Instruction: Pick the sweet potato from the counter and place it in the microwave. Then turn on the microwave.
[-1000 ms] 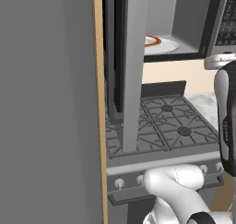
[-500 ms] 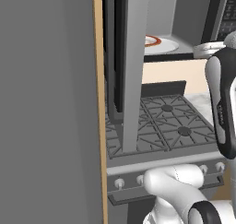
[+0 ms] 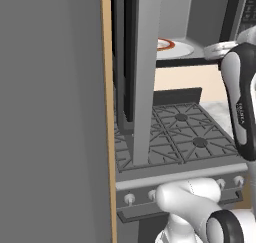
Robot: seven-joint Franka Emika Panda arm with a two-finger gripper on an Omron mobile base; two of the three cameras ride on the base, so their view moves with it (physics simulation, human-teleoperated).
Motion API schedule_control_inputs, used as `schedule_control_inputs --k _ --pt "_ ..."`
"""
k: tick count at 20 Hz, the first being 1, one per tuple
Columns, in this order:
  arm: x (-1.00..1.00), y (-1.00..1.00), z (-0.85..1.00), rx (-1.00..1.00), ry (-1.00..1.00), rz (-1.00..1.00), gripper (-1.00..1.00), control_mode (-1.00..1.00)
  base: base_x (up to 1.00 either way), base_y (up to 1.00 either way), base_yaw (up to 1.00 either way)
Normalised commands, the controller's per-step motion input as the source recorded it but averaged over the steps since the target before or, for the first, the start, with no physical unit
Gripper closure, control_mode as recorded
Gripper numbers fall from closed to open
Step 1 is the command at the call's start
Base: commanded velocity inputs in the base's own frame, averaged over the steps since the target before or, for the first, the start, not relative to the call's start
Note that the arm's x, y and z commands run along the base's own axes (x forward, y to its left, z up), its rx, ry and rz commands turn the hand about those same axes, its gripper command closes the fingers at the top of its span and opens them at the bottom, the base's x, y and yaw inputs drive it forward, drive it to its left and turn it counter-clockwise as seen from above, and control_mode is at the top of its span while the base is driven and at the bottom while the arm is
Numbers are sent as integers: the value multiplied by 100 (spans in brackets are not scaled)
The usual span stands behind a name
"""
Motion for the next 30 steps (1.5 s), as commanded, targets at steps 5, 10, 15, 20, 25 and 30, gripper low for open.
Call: schedule_control_inputs --k 5,10,15,20,25,30 --pt "38 8 6 0 0 0 100 -100 0 0 0" --pt "38 21 6 0 0 0 100 -100 0 0 0" --pt "45 16 1 0 0 3 100 -100 0 0 0" --pt "50 15 0 0 0 4 100 -100 0 0 0" --pt "58 15 1 0 0 2 100 -100 0 0 0" --pt "50 6 0 0 0 0 100 -100 0 0 0"
